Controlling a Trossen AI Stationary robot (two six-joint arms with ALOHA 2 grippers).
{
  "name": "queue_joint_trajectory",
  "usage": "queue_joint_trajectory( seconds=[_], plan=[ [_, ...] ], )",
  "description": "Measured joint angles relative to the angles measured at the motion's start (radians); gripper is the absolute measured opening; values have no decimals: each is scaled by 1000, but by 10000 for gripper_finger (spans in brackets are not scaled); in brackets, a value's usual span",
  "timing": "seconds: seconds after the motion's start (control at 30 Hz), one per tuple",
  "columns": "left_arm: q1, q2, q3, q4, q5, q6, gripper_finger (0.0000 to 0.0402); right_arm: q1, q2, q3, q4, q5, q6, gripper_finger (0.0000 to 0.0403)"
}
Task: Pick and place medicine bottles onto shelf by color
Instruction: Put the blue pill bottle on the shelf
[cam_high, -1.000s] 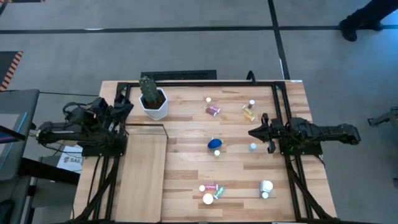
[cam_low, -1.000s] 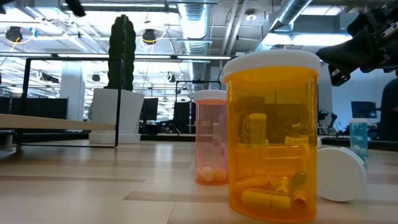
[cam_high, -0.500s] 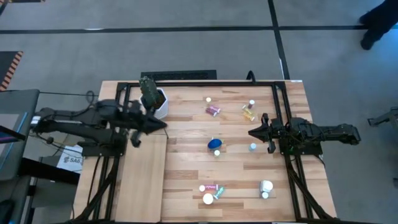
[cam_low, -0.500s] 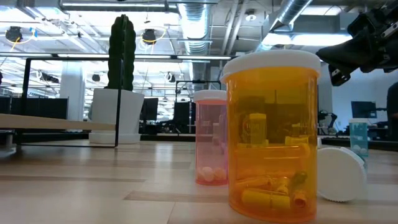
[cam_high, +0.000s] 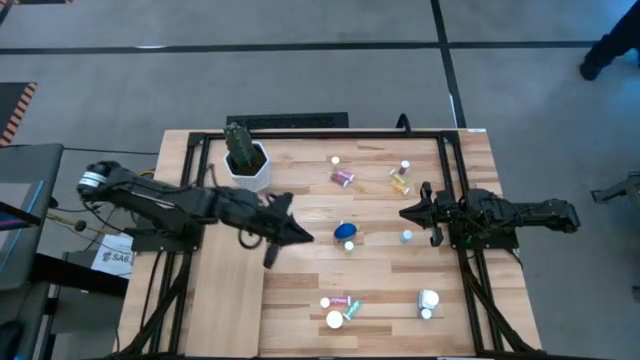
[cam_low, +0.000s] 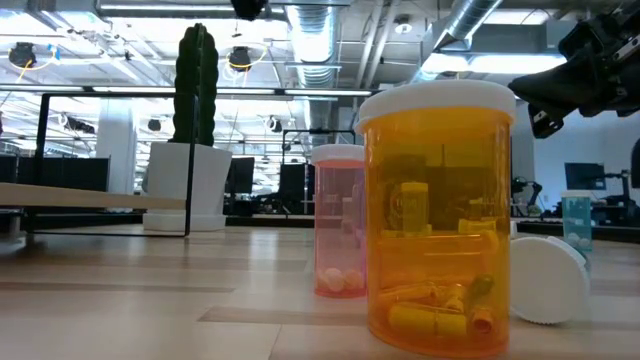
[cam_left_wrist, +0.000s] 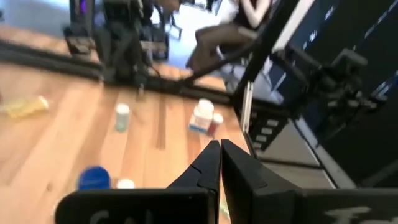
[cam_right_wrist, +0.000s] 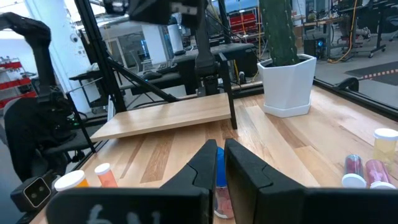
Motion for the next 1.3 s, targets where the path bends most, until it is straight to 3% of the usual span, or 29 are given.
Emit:
queue_joint_trajectory(
  seconds=[0.27,0.63,1.03,1.17,1.3],
  plan=[
    [-58,170,93,7,-1,-19,0,0,0,0,0,0,0,56],
    [-60,308,170,-1,-89,-19,0,0,0,0,0,0,0,56],
    [-49,334,171,125,-247,150,0,0,0,0,0,0,0,56],
    [-13,334,171,209,-287,149,18,0,0,0,0,0,0,56],
    [26,334,171,229,-272,148,61,0,0,0,0,0,0,56]
  ],
)
